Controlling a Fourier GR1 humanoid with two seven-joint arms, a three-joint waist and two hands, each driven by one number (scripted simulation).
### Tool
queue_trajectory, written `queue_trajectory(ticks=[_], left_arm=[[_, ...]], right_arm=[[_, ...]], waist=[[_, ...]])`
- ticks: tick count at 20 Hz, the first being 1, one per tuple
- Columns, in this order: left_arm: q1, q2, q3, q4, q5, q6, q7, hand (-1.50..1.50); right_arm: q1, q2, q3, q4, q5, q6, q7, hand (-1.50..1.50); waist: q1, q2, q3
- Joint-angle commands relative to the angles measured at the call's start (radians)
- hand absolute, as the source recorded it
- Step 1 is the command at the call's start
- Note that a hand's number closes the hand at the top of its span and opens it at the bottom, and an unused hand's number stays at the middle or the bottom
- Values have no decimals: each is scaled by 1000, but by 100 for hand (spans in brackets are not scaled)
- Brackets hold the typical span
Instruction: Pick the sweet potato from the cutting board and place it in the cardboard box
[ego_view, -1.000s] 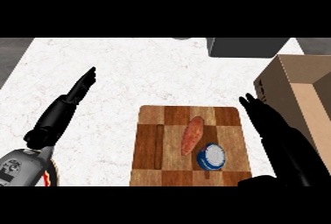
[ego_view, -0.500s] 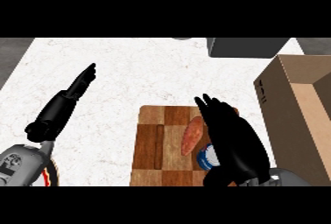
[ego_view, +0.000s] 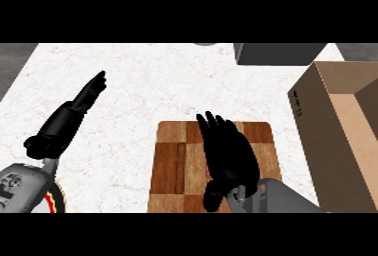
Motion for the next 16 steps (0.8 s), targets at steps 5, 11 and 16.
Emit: queue_trajectory(ticks=[5,11,16], left_arm=[[13,-1,32,-4,-9,-21,-6,0],[34,-73,-8,-1,-88,31,-15,0],[69,-31,38,-44,-67,-18,-19,0]], right_arm=[[-65,90,-20,93,75,109,225,-150],[4,89,-30,194,137,85,95,-150],[19,109,-50,270,196,90,63,-150]], waist=[[-5,-2,0],[-10,2,1],[-2,1,1]])
